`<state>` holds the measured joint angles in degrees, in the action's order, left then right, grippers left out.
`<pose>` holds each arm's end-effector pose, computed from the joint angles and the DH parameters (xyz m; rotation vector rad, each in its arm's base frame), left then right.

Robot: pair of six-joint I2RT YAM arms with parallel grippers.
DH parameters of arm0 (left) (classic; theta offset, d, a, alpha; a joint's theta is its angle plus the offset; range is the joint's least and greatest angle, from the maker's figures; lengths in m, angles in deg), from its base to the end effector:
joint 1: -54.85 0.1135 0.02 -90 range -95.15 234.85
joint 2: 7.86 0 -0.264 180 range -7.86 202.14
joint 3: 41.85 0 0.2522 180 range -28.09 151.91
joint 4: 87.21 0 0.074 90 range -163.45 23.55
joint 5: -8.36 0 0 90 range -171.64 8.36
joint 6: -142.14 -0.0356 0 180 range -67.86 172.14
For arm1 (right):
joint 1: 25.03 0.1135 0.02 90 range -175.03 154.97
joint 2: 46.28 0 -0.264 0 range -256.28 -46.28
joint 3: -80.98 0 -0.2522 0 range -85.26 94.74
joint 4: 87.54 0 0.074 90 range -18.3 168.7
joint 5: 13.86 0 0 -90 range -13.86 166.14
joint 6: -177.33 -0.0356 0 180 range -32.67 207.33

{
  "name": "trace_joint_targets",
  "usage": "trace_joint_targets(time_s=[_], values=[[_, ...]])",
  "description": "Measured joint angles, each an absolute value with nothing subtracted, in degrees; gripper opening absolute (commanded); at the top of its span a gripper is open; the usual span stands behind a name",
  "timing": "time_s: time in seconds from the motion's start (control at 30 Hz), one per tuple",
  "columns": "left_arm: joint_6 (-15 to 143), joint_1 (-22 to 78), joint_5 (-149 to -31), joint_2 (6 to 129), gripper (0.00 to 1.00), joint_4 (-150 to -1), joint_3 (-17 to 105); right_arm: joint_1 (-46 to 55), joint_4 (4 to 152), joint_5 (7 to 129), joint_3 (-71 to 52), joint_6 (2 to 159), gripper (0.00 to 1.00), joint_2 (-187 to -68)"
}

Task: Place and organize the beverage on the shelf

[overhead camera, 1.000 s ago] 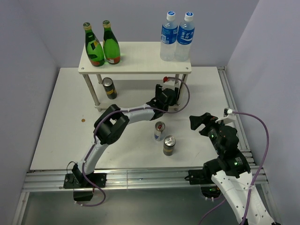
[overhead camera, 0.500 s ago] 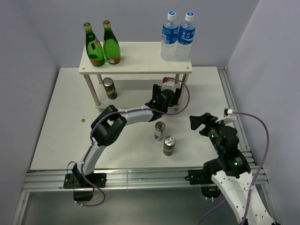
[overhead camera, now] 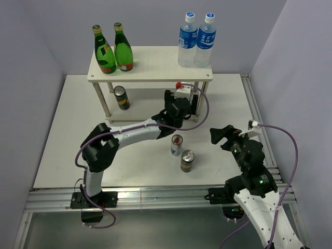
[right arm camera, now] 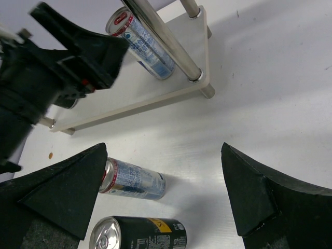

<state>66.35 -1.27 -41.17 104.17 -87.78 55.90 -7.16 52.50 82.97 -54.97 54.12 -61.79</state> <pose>0.2765 -0.3704 0.2721 0.1475 1.7528 -0.2551 0.0911 0.0249 0.2829 0.3270 1.7704 0.5375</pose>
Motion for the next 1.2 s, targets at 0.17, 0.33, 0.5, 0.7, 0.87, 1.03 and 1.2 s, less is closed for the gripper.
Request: trace_joint_targets(time_s=[0.17,0.33,0.5,0.7,0.87,1.03,1.2], values=[[67.75,-3.06,-37.72,97.24,0.99,-82.64,52.95,-7.16,52.50,82.97,-54.97,54.12,0.98,-61.79],[71.97,-8.02,-34.37,83.84,0.99,-77.83,40.97,-7.14,52.50,82.95,-54.97,54.12,0.98,-61.79],[75.58,-14.25,-32.32,70.51,0.99,-74.27,27.22,-7.14,52.50,82.95,-54.97,54.12,0.98,-61.79],[80.69,-19.52,-33.10,60.76,0.99,-72.83,11.85,-6.94,52.50,82.99,-54.97,54.12,0.98,-61.79],[81.72,-19.84,-36.32,60.19,0.99,-79.58,2.37,-6.90,52.55,82.99,-55.50,54.12,0.98,-61.81],[80.19,-20.41,-39.79,67.56,0.99,-89.63,0.90,-6.90,52.53,82.99,-55.72,54.03,0.98,-61.79],[78.68,-20.46,-41.80,75.80,0.99,-96.67,1.98,-6.88,52.53,83.05,-55.72,53.92,0.98,-61.81]])
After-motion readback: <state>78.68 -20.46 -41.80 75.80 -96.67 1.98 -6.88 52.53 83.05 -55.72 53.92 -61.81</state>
